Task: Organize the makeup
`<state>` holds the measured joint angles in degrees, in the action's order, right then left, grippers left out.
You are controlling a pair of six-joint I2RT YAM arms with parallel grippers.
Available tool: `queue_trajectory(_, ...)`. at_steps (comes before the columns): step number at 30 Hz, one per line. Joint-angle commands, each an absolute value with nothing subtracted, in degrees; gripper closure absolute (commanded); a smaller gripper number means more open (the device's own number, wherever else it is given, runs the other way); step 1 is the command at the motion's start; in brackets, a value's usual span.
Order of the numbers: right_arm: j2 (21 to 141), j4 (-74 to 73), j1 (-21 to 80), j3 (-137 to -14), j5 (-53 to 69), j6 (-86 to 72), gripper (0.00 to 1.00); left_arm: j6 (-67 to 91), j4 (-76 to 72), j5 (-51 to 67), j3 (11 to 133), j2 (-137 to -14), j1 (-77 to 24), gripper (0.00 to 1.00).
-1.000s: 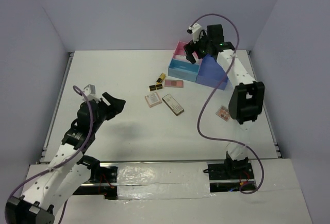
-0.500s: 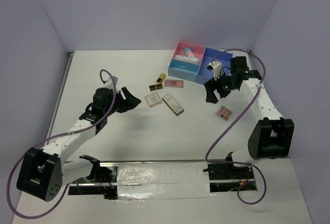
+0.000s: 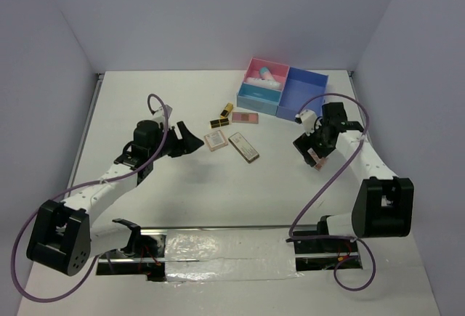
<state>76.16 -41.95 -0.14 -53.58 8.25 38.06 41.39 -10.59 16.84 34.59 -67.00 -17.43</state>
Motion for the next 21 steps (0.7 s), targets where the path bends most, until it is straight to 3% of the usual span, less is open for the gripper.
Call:
queue_trajectory(1,79.8,-40.5,-1.5,-55.2,6.4,45.4,0.0,39.0,-11.4,18.3,37.3,-66.2,-17.1,0.2)
queue_trajectory(21,95.6,-42.5,-5.0,-62.2,11.9,52.1,0.0,37.7,-10.4,18.3,36.4,-67.2,-17.2,0.19)
